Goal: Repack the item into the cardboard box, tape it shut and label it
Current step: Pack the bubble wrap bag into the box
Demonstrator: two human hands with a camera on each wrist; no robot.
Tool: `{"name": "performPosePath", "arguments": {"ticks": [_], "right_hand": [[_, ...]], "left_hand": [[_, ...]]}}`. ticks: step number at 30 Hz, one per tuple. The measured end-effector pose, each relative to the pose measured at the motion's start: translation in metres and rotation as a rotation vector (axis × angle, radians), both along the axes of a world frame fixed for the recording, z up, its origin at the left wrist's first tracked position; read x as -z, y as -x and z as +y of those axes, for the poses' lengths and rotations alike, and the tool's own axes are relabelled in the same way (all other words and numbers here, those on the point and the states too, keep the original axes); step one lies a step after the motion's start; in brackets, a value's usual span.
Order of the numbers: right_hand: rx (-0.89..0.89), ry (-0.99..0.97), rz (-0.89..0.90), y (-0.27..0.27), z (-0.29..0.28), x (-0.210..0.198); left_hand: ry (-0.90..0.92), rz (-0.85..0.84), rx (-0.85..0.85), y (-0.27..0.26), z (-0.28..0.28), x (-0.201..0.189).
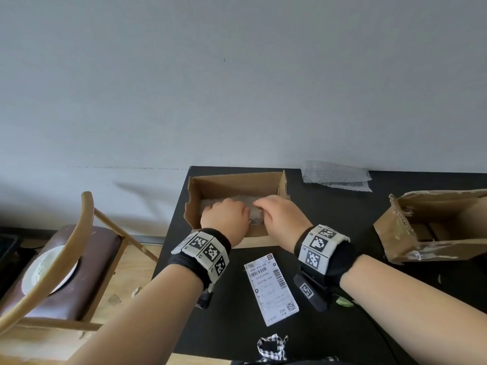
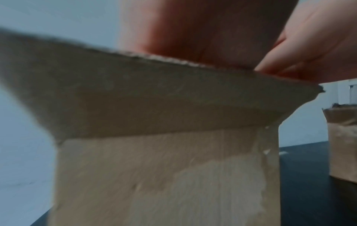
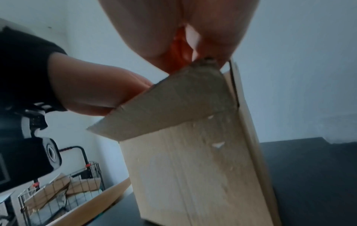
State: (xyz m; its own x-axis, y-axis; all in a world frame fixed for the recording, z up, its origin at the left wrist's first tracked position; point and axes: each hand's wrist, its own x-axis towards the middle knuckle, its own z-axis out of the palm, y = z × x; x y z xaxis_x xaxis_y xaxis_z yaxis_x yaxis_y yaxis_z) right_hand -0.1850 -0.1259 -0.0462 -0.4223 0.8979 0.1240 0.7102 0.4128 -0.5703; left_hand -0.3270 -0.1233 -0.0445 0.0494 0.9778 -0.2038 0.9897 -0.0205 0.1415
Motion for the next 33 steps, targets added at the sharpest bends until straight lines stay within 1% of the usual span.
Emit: {"name": "performPosePath", "arguments": {"ticks": [2, 3, 5, 6, 8, 10, 13, 16, 18, 20, 22, 25, 26, 28, 29, 30, 31, 33], "right_hand": [[0.017, -0.169, 0.162, -0.011, 0.001, -0.009], [0.038, -0.237, 0.209, -0.019, 0.003, -0.013], [0.12, -0.307, 0.242, -0.035, 0.012, -0.018], [0.171, -0.3, 0.244, -0.044, 0.018, -0.019], [0.265, -0.231, 0.233, -0.062, 0.03, -0.017], [0.336, -0.129, 0.17, -0.08, 0.04, -0.009], [0.404, 0.048, 0.013, -0.106, 0.056, 0.01], [0.415, 0.253, -0.161, -0.129, 0.074, 0.029], [0.428, 0.374, -0.293, -0.137, 0.085, 0.039], [0.435, 0.472, -0.379, -0.142, 0.098, 0.047], [0.435, 0.549, -0.418, -0.143, 0.109, 0.05], [0.47, 0.68, -0.429, -0.145, 0.121, 0.053], [0.477, 0.689, -0.459, -0.146, 0.124, 0.055], [0.447, 0.597, -0.568, -0.144, 0.129, 0.058], [0.431, 0.522, -0.601, -0.142, 0.131, 0.057], [0.432, 0.439, -0.592, -0.14, 0.132, 0.057], [0.445, 0.365, -0.535, -0.138, 0.132, 0.054], [0.471, 0.251, -0.303, -0.138, 0.131, 0.046]], "left_hand": [[-0.159, -0.121, -0.012, -0.01, 0.005, -0.01], [-0.225, -0.179, -0.011, -0.016, 0.008, -0.015], [-0.315, -0.252, 0.01, -0.032, 0.013, -0.027], [-0.348, -0.263, 0.033, -0.042, 0.016, -0.032], [-0.38, -0.237, 0.105, -0.065, 0.02, -0.039], [-0.372, -0.202, 0.178, -0.089, 0.025, -0.04], [-0.308, -0.157, 0.248, -0.119, 0.035, -0.038], [-0.217, -0.053, 0.289, -0.138, 0.048, -0.033], [-0.136, 0.02, 0.294, -0.146, 0.055, -0.03], [-0.066, 0.05, 0.271, -0.154, 0.061, -0.027], [-0.015, 0.046, 0.237, -0.158, 0.066, -0.025], [0.033, 0.039, 0.203, -0.16, 0.071, -0.023], [0.039, 0.035, 0.195, -0.161, 0.072, -0.023], [0.048, 0.018, 0.176, -0.162, 0.074, -0.022], [0.055, 0.004, 0.166, -0.162, 0.074, -0.022], [0.062, -0.012, 0.159, -0.162, 0.074, -0.022], [0.066, -0.029, 0.152, -0.163, 0.073, -0.023], [0.057, -0.067, 0.133, -0.163, 0.072, -0.024]]}}
